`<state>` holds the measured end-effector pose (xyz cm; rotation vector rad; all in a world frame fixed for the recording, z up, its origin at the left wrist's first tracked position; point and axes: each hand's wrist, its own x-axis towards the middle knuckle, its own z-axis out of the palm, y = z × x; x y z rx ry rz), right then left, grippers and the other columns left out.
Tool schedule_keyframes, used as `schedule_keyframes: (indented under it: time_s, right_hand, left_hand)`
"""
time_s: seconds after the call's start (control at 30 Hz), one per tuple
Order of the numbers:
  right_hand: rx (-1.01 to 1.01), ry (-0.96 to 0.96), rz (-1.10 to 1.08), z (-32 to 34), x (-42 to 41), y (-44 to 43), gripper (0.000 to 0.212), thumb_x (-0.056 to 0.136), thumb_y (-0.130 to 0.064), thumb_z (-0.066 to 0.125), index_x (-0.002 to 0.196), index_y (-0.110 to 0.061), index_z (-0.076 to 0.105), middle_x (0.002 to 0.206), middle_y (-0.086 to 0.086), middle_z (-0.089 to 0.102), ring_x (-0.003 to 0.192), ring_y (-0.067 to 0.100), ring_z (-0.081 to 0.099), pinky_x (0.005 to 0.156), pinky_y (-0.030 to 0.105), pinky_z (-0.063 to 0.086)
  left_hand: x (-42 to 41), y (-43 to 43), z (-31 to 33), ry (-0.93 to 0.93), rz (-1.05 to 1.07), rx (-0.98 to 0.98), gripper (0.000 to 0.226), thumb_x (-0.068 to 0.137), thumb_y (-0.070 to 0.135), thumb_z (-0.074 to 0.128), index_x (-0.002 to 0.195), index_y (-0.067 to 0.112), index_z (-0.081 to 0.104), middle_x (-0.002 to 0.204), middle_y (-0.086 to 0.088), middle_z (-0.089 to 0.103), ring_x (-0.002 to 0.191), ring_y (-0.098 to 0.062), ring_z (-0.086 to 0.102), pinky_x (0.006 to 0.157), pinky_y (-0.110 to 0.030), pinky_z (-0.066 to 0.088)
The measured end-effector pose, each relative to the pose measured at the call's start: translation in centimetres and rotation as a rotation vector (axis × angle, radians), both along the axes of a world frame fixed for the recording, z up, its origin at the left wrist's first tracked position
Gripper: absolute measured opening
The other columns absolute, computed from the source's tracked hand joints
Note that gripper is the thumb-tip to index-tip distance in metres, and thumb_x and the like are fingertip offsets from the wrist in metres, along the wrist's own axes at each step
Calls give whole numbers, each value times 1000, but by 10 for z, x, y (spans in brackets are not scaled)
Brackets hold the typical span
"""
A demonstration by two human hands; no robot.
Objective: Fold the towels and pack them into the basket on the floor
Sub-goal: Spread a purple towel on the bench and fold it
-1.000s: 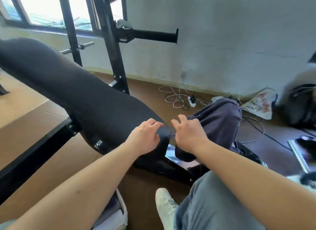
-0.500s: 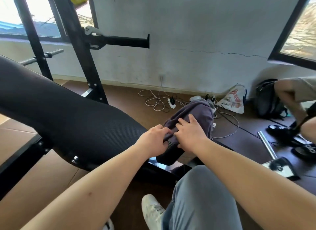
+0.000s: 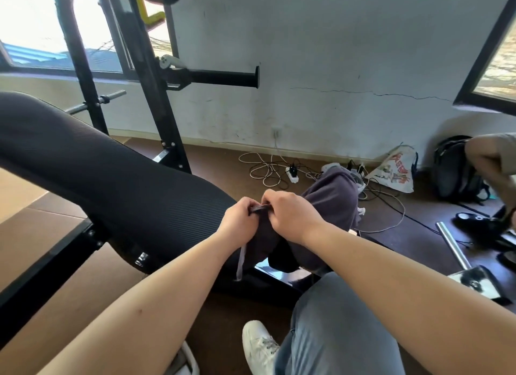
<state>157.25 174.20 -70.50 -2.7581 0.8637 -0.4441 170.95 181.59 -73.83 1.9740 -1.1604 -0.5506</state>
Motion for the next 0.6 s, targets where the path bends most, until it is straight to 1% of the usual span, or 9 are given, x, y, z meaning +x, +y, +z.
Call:
schedule_keyframes:
  time_s: [0.1,0.2,0.27,0.4,0.47,0.5,0.53,0.6]
  right_hand:
    - [-89,93,-83,5,10,4,17,89,-14,54,104,-21,59,104,6,68,99,32,63,76,41,53]
    - [-93,123,-176,5,18,7,21,87,-10,54,105,-18,61,104,8,68,100,34,64,78,40,50]
    - [-58,124,-213,5,25,9,21,86,-9,54,104,-18,61,104,9,68,99,36,65,78,39,49]
    - [-24,144,-236,5,42,10,22,86,-10,54,104,-18,62,106,8,67,101,35,65,77,37,50]
    - [-14,138,-228,6,52,11,22,85,-10,54,104,-18,63,108,7,66,102,33,64,75,36,49]
    - [-6,133,-219,6,57,12,23,85,-11,53,104,-18,62,109,6,65,103,33,64,75,36,49]
    - [-2,129,-209,7,63,14,23,84,-11,52,104,-18,62,109,6,64,104,33,63,76,36,49]
    - [-5,125,-189,8,74,17,25,84,-9,50,104,-18,63,110,7,64,103,33,63,76,37,50]
  left_hand:
    - [19,15,11,43,105,-72,24,96,14,46,111,22,63,99,6,65,92,-13,58,67,-24,42]
    - [45,34,20,37,217,-103,24,102,20,43,116,22,62,103,3,64,93,-15,58,74,-29,42]
    - [65,48,24,-6,267,-110,20,103,27,46,113,25,63,101,4,65,91,-14,59,73,-29,42]
    - [103,82,26,-124,340,-107,12,102,31,53,103,29,65,91,9,64,81,-5,57,63,-23,43]
    - [121,100,28,-177,404,-93,12,101,31,53,102,28,65,89,8,63,78,-6,57,61,-24,42]
    - [130,108,29,-202,435,-80,13,101,31,53,102,27,65,89,7,63,79,-11,59,63,-26,42]
    - [139,116,30,-224,464,-65,14,101,32,53,102,26,66,90,6,64,82,-15,59,67,-29,42]
    - [156,131,33,-256,507,-40,15,101,32,54,103,25,67,92,4,64,88,-19,57,77,-30,41]
